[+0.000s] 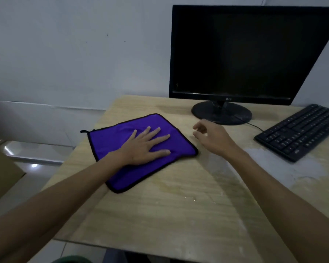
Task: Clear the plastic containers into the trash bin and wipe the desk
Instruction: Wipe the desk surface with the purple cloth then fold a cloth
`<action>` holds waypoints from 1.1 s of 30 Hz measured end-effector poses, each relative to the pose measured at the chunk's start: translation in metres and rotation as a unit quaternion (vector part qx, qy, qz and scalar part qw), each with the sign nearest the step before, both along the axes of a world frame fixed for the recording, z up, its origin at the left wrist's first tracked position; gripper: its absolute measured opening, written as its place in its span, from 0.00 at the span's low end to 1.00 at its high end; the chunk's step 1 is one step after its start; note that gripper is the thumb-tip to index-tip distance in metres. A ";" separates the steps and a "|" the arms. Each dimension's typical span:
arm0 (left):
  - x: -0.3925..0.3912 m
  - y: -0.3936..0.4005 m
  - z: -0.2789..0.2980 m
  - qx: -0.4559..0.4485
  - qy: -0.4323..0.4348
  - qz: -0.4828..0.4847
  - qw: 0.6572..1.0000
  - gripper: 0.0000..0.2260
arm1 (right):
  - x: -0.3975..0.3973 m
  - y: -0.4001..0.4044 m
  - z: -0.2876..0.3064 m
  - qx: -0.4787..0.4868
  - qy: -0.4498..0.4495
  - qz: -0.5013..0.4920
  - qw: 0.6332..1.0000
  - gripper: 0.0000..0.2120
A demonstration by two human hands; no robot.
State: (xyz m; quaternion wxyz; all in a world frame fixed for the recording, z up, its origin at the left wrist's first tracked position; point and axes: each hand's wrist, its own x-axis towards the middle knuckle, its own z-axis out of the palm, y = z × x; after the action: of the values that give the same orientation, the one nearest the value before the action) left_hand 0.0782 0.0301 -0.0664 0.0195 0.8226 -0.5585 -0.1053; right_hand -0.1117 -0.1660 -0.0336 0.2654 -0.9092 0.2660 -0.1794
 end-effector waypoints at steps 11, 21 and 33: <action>-0.024 0.022 -0.007 -0.015 -0.050 -0.025 0.998 0.41 | -0.008 0.015 0.001 -0.037 0.000 0.078 0.996 0.18; -0.019 0.038 -0.005 -0.030 -0.027 0.041 0.998 0.37 | -0.088 0.006 -0.010 -0.038 0.027 0.019 0.999 0.21; -0.119 0.066 -0.009 -0.080 0.005 0.148 0.986 0.32 | -0.152 0.039 -0.004 -0.068 -0.075 -0.029 0.994 0.19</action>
State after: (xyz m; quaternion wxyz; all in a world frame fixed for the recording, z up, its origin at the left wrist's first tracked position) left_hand -0.0405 0.0959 -0.0755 0.1038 0.8913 -0.4374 -0.0600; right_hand -0.2633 -0.1269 -0.0379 0.2169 -0.9009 0.2590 -0.2726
